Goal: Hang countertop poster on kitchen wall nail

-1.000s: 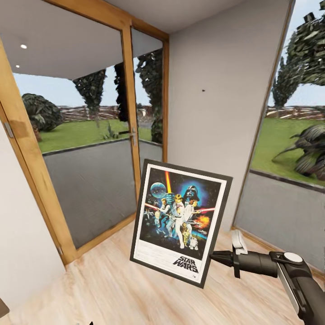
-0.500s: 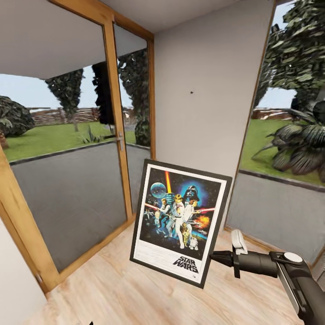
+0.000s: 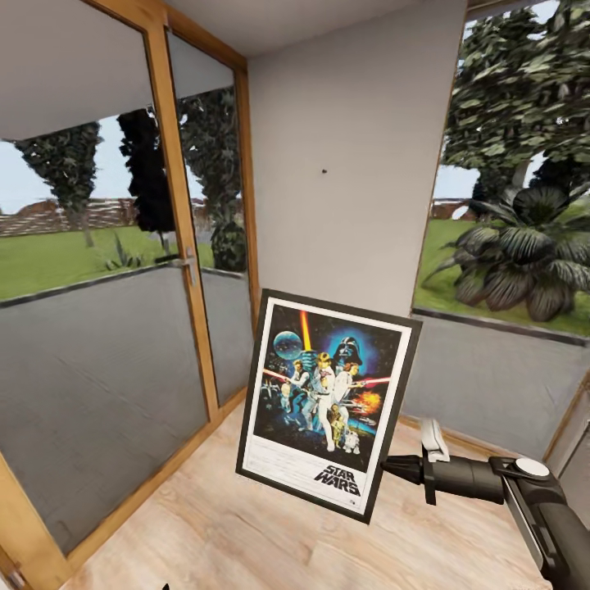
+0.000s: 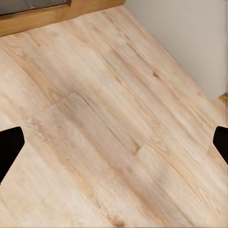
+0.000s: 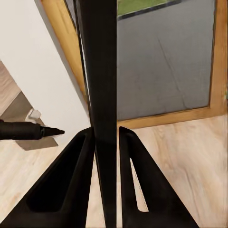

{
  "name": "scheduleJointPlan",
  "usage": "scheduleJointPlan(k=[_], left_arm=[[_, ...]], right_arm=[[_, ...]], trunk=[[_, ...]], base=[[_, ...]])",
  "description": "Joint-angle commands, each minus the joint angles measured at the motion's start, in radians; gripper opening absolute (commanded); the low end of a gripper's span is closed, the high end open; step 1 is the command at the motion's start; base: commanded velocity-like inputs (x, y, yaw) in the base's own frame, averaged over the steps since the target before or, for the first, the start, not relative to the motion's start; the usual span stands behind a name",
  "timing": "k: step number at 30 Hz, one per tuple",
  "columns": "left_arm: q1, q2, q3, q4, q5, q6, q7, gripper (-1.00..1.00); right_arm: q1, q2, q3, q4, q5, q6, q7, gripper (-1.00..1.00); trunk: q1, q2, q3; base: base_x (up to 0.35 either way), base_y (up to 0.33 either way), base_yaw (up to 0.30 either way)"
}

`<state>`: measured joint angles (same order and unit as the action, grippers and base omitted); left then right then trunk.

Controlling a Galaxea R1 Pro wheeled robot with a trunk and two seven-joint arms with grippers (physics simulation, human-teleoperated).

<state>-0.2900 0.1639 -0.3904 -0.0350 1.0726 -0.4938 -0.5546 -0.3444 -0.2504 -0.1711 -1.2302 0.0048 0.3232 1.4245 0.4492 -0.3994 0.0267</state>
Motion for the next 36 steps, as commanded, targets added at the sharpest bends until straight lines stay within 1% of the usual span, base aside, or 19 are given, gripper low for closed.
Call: scheduleJointPlan(k=[1,10,13,25,36], left_arm=[[0.000,0.000,-0.008,0.001,0.010,-0.002,-0.004,1.00],[0.000,0.000,-0.008,0.000,0.010,-0.002,-0.004,1.00],[0.000,0.000,-0.008,0.000,0.010,-0.002,-0.004,1.00],[0.000,0.000,-0.008,0.000,0.010,-0.002,-0.004,1.00],[0.000,0.000,-0.008,0.000,0.010,-0.003,-0.003,1.00]], right_arm=[[-0.001,0.000,-0.001,0.000,0.000,0.014,0.007,-1.00],[-0.001,0.000,-0.001,0.000,0.000,0.013,0.007,-1.00],[-0.001,0.000,-0.001,0.000,0.000,0.013,0.007,-1.00],[-0.001,0.000,-0.008,0.000,-0.002,0.013,0.008,-1.00],[-0.001,0.000,-0.013,0.000,-0.002,0.013,0.007,-1.00]], trunk=[[0.001,-0.001,0.000],[0.001,-0.001,0.008],[0.001,-0.001,0.009],[0.001,-0.001,0.009],[0.001,-0.001,-0.007]], base=[[0.247,0.271,-0.270],[0.247,0.272,-0.268],[0.247,0.272,-0.136],[0.247,0.272,-0.017],[0.262,0.251,0.000]])
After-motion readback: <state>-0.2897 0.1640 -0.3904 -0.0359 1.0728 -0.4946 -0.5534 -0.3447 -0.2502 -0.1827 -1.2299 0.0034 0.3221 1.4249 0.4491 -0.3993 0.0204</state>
